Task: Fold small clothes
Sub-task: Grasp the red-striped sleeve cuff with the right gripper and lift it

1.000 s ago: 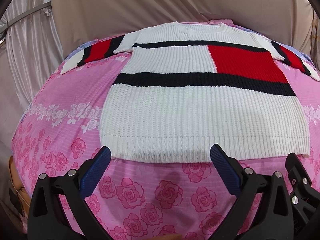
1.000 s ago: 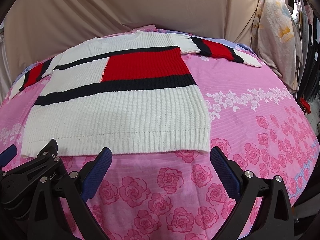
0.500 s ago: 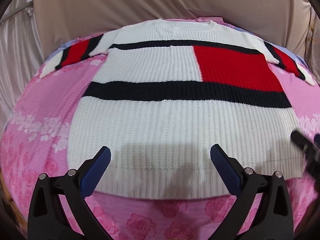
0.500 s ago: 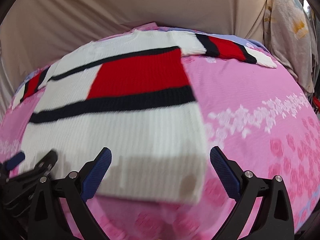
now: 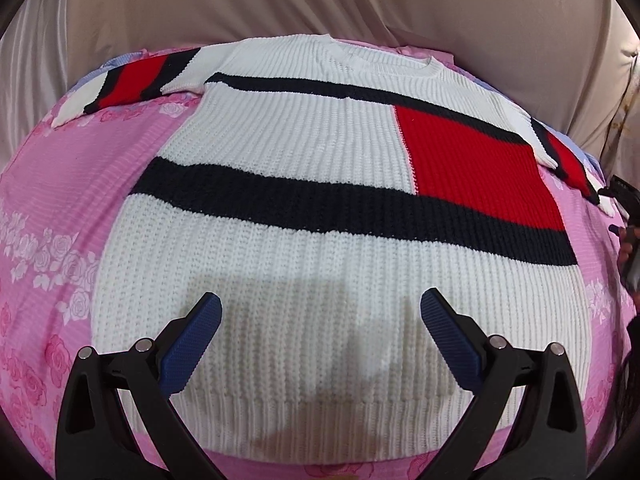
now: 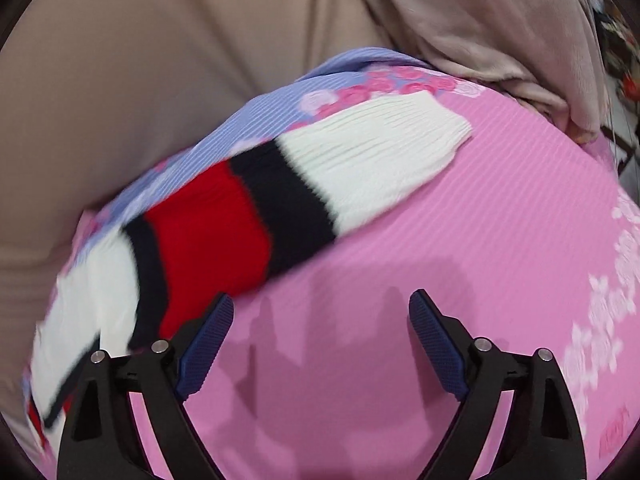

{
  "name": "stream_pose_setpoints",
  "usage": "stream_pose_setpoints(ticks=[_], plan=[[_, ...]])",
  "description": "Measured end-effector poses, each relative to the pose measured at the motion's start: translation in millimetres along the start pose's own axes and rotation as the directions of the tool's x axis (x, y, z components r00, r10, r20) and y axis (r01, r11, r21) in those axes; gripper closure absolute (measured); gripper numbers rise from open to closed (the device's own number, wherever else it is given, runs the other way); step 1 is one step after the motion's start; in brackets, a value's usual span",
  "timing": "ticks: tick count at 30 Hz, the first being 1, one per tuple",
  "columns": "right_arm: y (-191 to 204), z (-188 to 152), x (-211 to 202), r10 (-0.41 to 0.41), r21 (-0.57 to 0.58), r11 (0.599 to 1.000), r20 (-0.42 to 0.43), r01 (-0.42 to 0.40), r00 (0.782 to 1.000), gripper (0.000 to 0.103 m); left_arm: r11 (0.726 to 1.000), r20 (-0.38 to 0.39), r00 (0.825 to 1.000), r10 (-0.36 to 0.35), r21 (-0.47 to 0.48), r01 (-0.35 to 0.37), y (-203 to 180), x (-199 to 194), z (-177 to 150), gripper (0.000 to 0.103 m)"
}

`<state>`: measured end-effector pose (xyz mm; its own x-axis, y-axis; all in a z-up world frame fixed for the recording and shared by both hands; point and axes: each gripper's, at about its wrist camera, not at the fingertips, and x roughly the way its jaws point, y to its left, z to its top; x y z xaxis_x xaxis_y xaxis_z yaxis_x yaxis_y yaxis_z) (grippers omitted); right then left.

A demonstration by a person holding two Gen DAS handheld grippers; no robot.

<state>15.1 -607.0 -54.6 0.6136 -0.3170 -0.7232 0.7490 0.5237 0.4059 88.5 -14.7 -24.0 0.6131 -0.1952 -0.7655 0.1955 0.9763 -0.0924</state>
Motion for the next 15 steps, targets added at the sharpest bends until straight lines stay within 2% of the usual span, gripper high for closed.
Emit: stream_pose_setpoints(ticks=[2,4,6,7,8,10,12,13,15], plan=[[-10.9,12.9,11.8,0.018,0.075,0.997,0.009,-0.019,1.0,0.02,1.0,-0.001,1.0,0.004,0.009,-0.004,-0.8,1.1,3.1,0.005],[-15.0,23.4,17.6,0.033,0.125,0.991,0.045,-0.038,0.998,0.027,1.0,-0.004,1.0,-0.024,0.005,0.024,0.1,1.9,6.1,0.006],[-11.0,33.5,25.6,0.068,0.152,0.986,0.046,-0.074,0.997,0.059,0.997,0.003,0.997,-0.071,-0.001,0.071,2.1,0.2,8.5,0.011],[-6.2,36.0,27.8,0.077,0.153,0.985,0.041,-0.083,0.996,0.068,0.997,0.004,0.997,-0.078,-0.007,0.078,3.3,-0.3,8.8,0.011],[1.3,40.1,29.6,0.092,0.142,0.985,0.041,-0.097,0.995,0.093,0.996,0.007,0.996,-0.087,-0.016,0.087,5.3,-0.8,9.7,0.011],[29.8,48.3,23.6,0.111,0.081,0.99,0.067,-0.116,0.992,0.094,0.993,0.03,0.993,-0.115,-0.034,0.116,9.0,-2.6,10.9,0.011],[76.7,52.6,-3.8,0.19,-0.026,0.982,0.134,-0.189,0.973,0.094,0.987,0.079,0.986,-0.147,-0.052,0.152,14.3,-6.3,11.9,0.011],[98.6,51.7,-18.6,0.25,-0.072,0.968,0.15,-0.241,0.957,0.094,0.983,0.102,0.981,-0.165,-0.062,0.172,16.9,-7.9,12.2,0.011],[164.3,38.9,-60.3,0.425,-0.217,0.895,0.146,-0.39,0.893,0.095,0.971,0.127,0.971,-0.204,-0.102,0.217,22.5,-9.4,13.7,0.011]])
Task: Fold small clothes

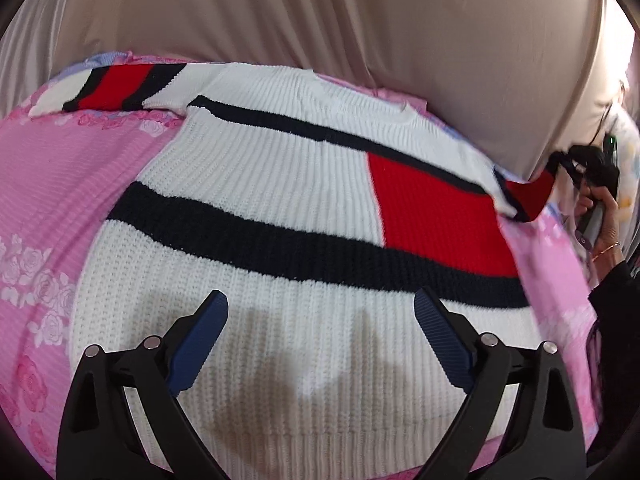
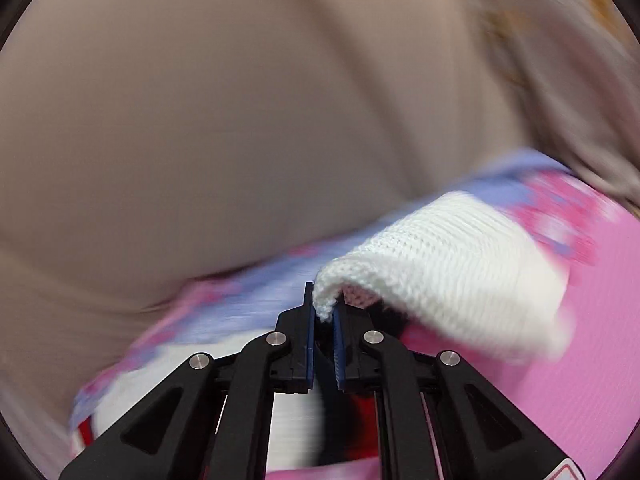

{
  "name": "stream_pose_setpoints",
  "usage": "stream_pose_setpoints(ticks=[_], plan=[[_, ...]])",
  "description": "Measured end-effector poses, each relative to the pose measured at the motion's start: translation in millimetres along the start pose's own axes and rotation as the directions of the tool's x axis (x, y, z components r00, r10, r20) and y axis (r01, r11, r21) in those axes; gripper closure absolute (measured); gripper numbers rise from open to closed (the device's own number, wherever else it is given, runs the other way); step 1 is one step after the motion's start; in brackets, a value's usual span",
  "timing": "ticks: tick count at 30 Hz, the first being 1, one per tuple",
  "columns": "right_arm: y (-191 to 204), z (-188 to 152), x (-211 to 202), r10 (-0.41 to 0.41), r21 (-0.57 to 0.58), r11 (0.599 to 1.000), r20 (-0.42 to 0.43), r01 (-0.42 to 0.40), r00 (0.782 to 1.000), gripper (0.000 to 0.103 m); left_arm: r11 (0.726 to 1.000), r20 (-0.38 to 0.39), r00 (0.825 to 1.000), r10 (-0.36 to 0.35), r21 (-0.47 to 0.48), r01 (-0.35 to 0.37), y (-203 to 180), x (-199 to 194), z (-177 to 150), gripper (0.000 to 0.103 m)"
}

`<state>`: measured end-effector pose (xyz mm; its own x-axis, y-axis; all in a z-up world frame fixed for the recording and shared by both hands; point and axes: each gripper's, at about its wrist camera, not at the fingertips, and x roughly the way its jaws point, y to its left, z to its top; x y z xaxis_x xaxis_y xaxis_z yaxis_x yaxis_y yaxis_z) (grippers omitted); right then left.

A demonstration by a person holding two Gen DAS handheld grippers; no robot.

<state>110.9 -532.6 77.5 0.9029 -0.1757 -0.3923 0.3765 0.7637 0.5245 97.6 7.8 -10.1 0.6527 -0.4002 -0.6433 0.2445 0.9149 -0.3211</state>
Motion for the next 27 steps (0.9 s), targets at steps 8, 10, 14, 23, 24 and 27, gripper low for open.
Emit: stream_pose_setpoints(ticks=[8,10,14,23,24,27], plan=[[265.3,-134.5,4.8,0.339,-0.449,0.772,-0.307,-0.449,0.889,0.075,0.996,-0.046,0.999,0.011,-0.084,-0.015,6.4,2.8,5.7,0.009],[269.9,-174.2,12.6,0.293,-0.484,0.76,-0.339,-0.433,0.894,0.075,0.998,-0.031,0.999,0.043,-0.054,-0.045,8.8,-1.5,13.8,0.009],[208.8,-201.2,13.5,0.249,-0.358,0.844,-0.398,-0.399,0.883,0.071,1.0,0.038,0.999,0.015,-0.023,-0.015,17.5,-2.5,49.3,0.005],[105.2,-217.8,26.7,0.108,-0.19,0.958,-0.453,-0.214,0.885,0.068,0.996,-0.045,0.998,-0.052,0.065,0.055,-16.6,117.5,141.0,0.005],[100.2,-216.1,32.1,0.126,-0.151,0.964,-0.465,-0.219,0.876,0.068,0.997,-0.061,0.998,-0.029,0.074,0.033,-22.0,128.2,145.1,0.005],[88.2,-206.0,45.0,0.157,-0.066,0.975,-0.474,-0.213,0.866,0.063,0.995,-0.115,0.993,-0.004,0.1,0.016,-35.6,164.6,158.9,0.012]])
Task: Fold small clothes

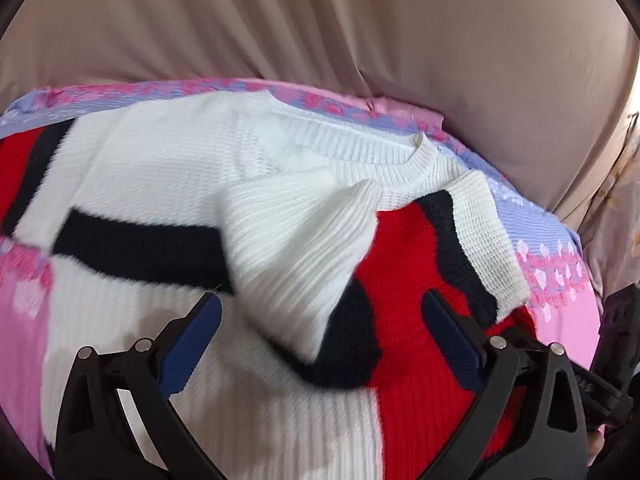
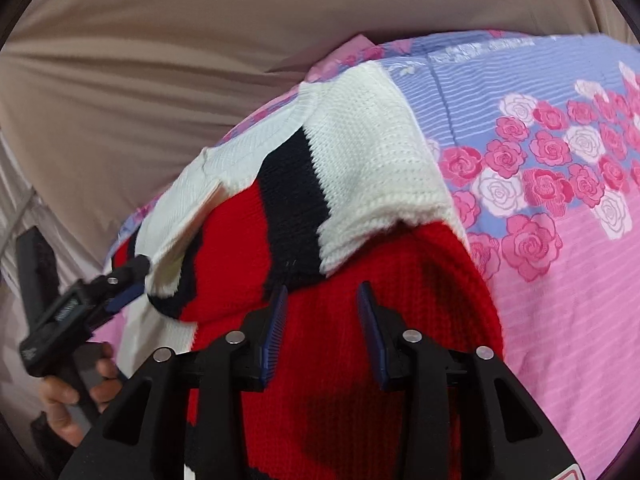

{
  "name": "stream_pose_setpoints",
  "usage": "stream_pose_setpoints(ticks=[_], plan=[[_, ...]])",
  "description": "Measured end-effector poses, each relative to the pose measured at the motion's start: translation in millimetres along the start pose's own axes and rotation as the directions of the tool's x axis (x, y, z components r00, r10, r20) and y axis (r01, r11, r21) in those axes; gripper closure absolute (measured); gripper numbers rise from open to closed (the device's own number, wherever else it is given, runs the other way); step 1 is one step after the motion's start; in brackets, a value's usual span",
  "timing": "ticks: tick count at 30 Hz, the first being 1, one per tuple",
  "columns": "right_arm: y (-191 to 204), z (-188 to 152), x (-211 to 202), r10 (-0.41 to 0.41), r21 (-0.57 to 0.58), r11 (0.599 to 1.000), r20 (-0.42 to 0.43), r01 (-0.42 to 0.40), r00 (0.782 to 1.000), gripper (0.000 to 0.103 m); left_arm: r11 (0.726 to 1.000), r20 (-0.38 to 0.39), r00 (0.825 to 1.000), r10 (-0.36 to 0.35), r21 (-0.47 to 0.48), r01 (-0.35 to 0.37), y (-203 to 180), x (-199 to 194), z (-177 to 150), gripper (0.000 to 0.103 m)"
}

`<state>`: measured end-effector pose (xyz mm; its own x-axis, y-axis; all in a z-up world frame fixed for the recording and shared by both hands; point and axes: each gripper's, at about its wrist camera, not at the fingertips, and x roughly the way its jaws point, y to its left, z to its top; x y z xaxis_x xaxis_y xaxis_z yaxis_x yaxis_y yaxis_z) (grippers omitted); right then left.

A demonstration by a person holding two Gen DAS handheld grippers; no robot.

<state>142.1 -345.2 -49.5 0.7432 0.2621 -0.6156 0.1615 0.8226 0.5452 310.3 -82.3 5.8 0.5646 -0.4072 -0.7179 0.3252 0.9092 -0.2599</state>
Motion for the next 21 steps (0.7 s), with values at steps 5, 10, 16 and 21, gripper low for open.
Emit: stream_pose_setpoints(ticks=[5,10,16,21], plan=[[-19.1,25.6,15.1,0.038,0.122,0.992,0.007,-0.039,0.999,0.061,0.999,-0.026,0.999,0.037,0.017,-0.036,1.6,21.7,22.9,0.09],[-11.6,42.3,-13.8,0.066,0.113,0.99,0.184,-0.088,0.981,0.092,1.0,0.213,0.977,-0.005,-0.003,0.006,17.3,-41.1,53.5,0.092],[-26.0,16.6,-28.8,-0.086,0.088,0.994,0.171,0.072,0.981,0.092,0.997,0.053,0.998,0.042,-0.065,-0.039,60.7,-18.8,8.9,0.086],[-46.1,-3.9,-32.7,-0.114,0.127,0.987,0.09,0.102,0.989,0.084,0.996,0.056,0.998,0.033,-0.084,-0.028,74.3,-21.2,-18.1,0.056]])
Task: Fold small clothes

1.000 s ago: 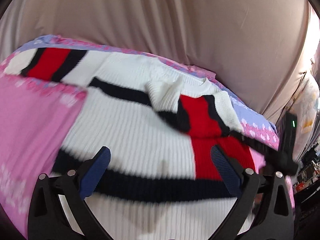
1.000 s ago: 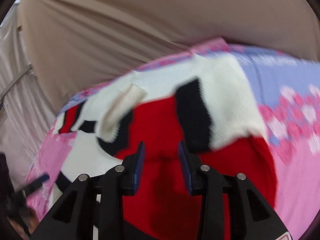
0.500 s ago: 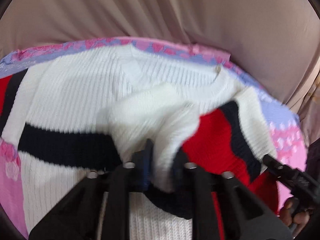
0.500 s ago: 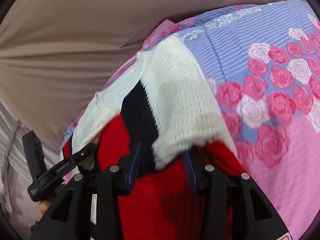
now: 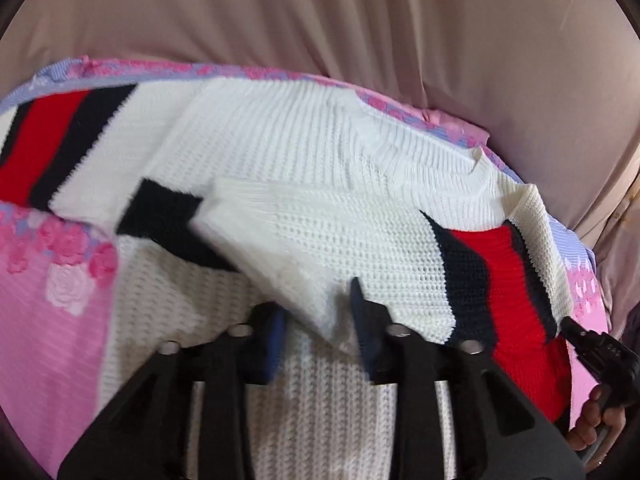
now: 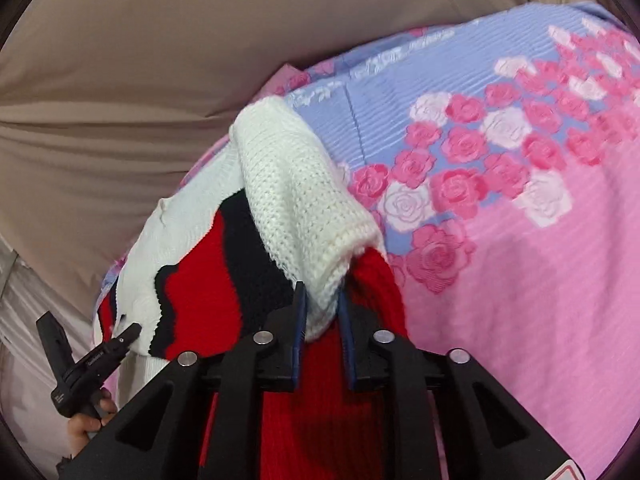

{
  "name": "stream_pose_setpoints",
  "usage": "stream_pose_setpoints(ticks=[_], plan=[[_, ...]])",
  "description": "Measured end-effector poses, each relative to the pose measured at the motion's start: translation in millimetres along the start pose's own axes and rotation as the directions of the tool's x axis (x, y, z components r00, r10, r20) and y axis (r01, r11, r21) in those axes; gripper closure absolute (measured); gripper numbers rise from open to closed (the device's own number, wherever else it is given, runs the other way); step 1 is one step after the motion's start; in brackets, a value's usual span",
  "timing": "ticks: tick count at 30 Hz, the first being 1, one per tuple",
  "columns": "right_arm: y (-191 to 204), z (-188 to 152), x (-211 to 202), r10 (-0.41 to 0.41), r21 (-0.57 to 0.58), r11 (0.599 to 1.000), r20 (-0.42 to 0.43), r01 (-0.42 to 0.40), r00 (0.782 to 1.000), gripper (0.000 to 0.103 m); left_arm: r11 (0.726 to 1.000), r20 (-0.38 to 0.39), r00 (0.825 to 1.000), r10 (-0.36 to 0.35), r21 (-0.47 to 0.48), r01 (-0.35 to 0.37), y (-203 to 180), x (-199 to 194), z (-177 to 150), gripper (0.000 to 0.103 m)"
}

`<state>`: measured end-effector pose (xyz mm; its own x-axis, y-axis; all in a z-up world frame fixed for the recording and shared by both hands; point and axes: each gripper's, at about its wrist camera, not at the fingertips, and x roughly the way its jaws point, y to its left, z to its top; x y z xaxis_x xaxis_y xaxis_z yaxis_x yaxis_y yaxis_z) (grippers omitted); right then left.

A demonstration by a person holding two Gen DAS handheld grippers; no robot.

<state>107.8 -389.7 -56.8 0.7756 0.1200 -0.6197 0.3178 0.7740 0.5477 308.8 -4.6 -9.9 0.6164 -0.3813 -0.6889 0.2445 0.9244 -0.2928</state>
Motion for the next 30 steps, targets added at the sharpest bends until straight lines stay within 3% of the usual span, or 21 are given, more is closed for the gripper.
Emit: stream_pose_setpoints(ticks=[3,4,7,8,9,10,11,12,13,15,17,18,20,21,24,26,30], plan=[[9.4,4.1,-27.0,-0.096,-0.086,0.991,0.098,0.105,0.99,0.082,0.999,0.058,0.998,0.03,0.022,-0.032,-11.1,-9.6,14.1,0.024],[15.5,7.7,-33.0,-0.099,-0.104,0.988,0.12,0.112,0.988,0.08,0.998,0.061,0.997,0.045,0.028,-0.047,-14.0,-7.0,19.0,0.021],[31.5,33.5,-23.2,-0.096,-0.157,0.981,0.13,0.116,0.987,0.053,0.998,-0.017,0.998,0.056,-0.015,-0.056,-8.1,17.3,29.4,0.021],[40.5,43.0,-9.6,-0.119,-0.206,0.968,0.124,0.143,0.985,0.048,0.998,-0.054,0.998,0.039,-0.042,-0.041,-1.9,25.7,28.1,0.029],[47.2,52.4,1.3,-0.142,-0.241,0.956,0.112,0.166,0.983,0.046,0.997,-0.081,0.997,0.018,-0.068,-0.024,1.5,34.4,26.6,0.045],[56.0,58.8,17.6,-0.17,-0.276,0.942,0.098,0.191,0.981,0.046,0.997,-0.063,0.997,0.047,-0.064,-0.051,1.6,36.0,26.0,0.049],[62.5,64.8,35.3,-0.199,-0.301,0.93,0.076,0.212,0.977,0.046,0.997,-0.046,0.997,0.068,-0.038,-0.07,-0.4,36.0,27.0,0.068],[65.9,70.1,49.5,-0.22,-0.314,0.922,0.054,0.225,0.974,0.046,0.997,-0.046,0.997,0.067,-0.022,-0.068,-0.7,37.0,30.2,0.095],[67.3,72.6,63.8,-0.242,-0.327,0.914,0.036,0.24,0.97,0.048,0.998,-0.041,0.998,0.053,-0.022,-0.054,-0.3,35.2,34.7,0.095],[73.5,78.7,75.4,-0.236,-0.36,0.905,0.014,0.225,0.972,0.094,0.999,0.014,1.0,0.022,-0.032,-0.021,0.0,21.5,46.3,0.095],[76.5,85.9,57.4,-0.151,-0.309,0.936,0.074,0.166,0.986,0.094,1.0,0.107,0.994,0.022,-0.004,-0.022,-4.8,1.5,61.2,0.095],[72.9,90.6,37.4,-0.066,-0.249,0.964,0.126,0.096,0.99,0.095,1.0,0.143,0.99,0.022,0.006,-0.023,-6.0,-6.0,67.3,0.095],[55.2,93.7,13.6,0.008,-0.138,0.99,0.215,0.022,0.977,0.095,1.0,0.187,0.982,0.028,0.005,-0.029,-2.8,-13.7,77.3,0.095],[47.7,93.8,17.3,-0.019,-0.105,0.994,0.222,0.043,0.975,0.094,1.0,0.183,0.983,0.03,-0.007,-0.029,0.5,-9.0,78.8,0.094],[26.6,85.5,75.8,-0.145,-0.099,0.984,0.04,0.148,0.989,0.093,0.996,0.068,0.993,0.092,-0.015,-0.091,7.6,33.2,66.6,0.094],[31.8,82.6,65.3,-0.134,-0.118,0.983,0.069,0.142,0.989,0.09,0.994,0.006,0.994,0.105,-0.021,-0.105,15.5,52.1,50.9,0.094],[53.2,74.5,11.9,-0.07,-0.157,0.983,0.163,0.096,0.984,0.089,0.995,0.027,0.997,0.066,-0.075,-0.064,26.4,47.2,43.4,0.092]])
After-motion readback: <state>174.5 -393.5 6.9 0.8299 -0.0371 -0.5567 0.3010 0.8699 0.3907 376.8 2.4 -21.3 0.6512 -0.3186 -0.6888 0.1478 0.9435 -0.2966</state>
